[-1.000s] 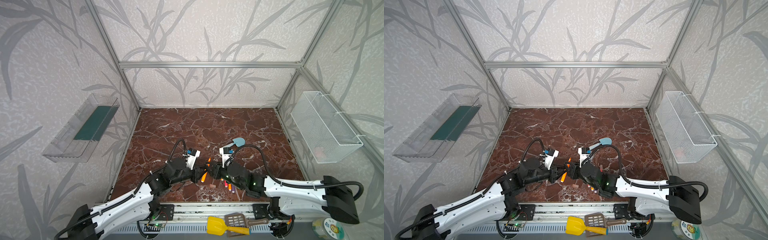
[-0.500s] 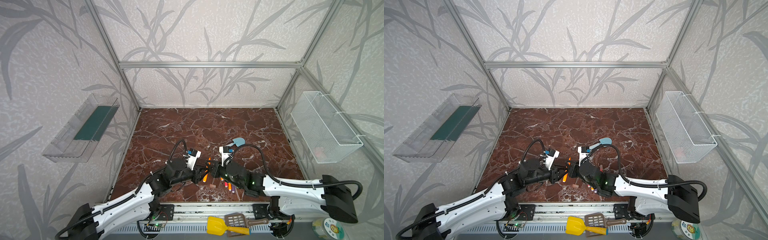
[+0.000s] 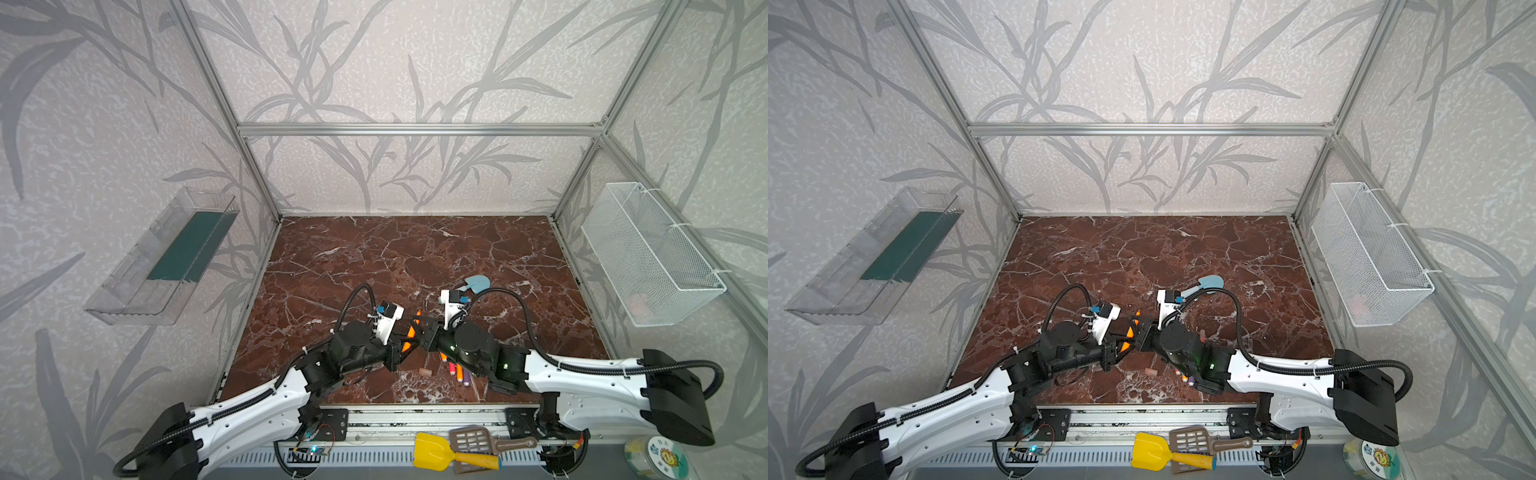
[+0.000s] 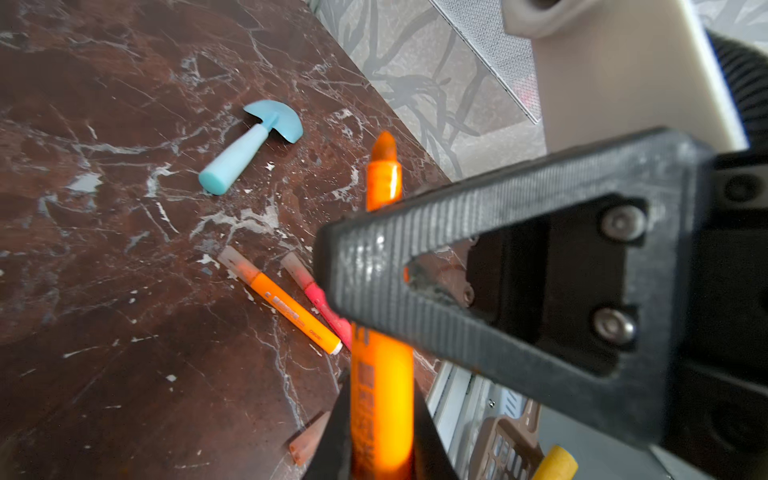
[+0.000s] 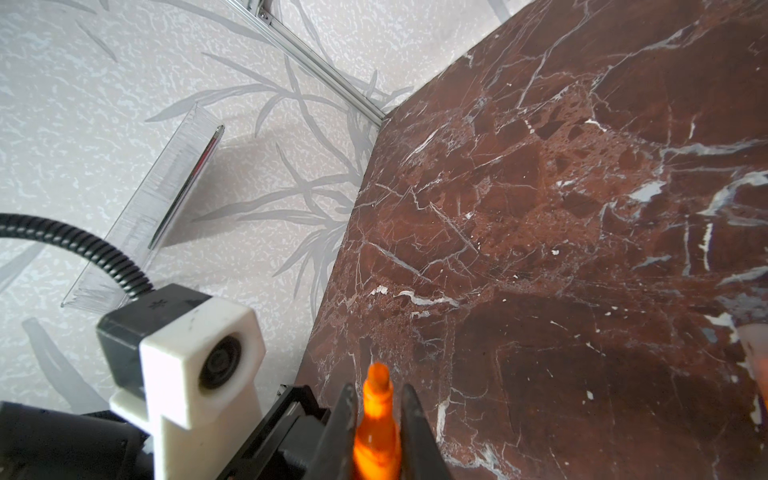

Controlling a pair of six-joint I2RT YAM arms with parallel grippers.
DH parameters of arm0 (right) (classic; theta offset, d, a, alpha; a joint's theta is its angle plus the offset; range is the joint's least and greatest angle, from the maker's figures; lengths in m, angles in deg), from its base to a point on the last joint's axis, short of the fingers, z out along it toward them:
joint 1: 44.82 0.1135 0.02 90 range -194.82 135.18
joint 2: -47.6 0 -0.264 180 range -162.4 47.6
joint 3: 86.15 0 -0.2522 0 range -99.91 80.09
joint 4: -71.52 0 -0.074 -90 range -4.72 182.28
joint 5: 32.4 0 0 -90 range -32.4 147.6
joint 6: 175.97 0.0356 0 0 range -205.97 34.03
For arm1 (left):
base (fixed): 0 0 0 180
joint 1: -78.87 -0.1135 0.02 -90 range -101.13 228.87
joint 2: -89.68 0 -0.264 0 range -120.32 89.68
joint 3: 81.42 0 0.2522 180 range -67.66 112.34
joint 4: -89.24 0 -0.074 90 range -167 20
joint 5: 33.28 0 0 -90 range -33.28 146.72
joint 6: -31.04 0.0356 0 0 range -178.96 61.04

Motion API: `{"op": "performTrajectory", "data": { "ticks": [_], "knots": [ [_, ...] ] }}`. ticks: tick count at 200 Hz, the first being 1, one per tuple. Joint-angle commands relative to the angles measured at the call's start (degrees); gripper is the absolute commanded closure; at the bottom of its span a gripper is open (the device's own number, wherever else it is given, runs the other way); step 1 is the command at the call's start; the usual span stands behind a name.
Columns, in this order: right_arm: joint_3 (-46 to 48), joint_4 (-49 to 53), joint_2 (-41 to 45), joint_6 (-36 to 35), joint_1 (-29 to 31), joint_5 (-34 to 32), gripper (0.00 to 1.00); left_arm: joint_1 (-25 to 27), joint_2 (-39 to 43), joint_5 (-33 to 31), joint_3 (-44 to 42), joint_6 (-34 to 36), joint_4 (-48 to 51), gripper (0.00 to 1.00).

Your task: Insert the pens into the pen caps

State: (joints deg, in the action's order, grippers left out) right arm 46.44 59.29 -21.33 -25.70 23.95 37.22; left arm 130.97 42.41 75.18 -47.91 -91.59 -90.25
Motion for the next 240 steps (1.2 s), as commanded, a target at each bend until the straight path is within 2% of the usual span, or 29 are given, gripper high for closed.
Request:
{"op": "performTrajectory", "data": {
  "ticks": [1,19,25,43,59,81,103,130,165,195,240],
  "knots": [
    [0.84,-2.7,-0.56,1.45,0.88,-2.01,1.0,0.46,0.83,-0.01,-0.8,1.34,-2.77,0.95],
    [0.36,-2.16,-0.37,0.43,0.96,-2.17,1.0,0.46,1.63,-1.87,-1.21,1.12,-2.01,1.0],
    [-0.25,-0.67,-0.06,-0.23,0.96,-2.08,0.93,0.42,2.08,-3.04,-1.48,0.97,-1.39,1.0],
    [-3.23,8.51,2.09,-3.3,0.96,-1.92,0.62,0.33,4.55,-8.43,-2.37,-0.13,2.32,1.0],
    [-4.83,19.13,5.09,-5.33,0.92,-2.18,0.51,0.09,7.87,-15.38,-3.0,-1.66,9.07,1.0],
    [-5.14,31.84,9.78,-6.4,1.18,0.14,0.5,-0.64,12.67,-25.34,-4.23,-4.9,19.14,1.0],
    [-2.26,37.29,12.05,-5.06,5.6,1.08,0.49,-1.77,16.64,-28.81,-5.09,-6.61,24.87,1.0],
    [1.79,38.05,9.84,-0.08,13.76,-1.08,0.46,-2.11,18.04,-29.67,-5.59,-7.23,26.69,1.0],
    [2.59,32.0,-0.27,3.77,18.08,2.48,0.45,-2.26,15.06,-27.51,-6.52,-7.65,23.39,1.0],
    [1.88,28.38,-6.82,4.38,18.49,2.82,0.44,-2.22,15.07,-26.54,-7.0,-7.89,22.43,1.0],
    [1.74,26.12,-12.37,5.89,17.66,-0.92,0.42,-2.24,17.84,-26.92,-7.36,-7.86,23.69,1.0]
  ]
}}
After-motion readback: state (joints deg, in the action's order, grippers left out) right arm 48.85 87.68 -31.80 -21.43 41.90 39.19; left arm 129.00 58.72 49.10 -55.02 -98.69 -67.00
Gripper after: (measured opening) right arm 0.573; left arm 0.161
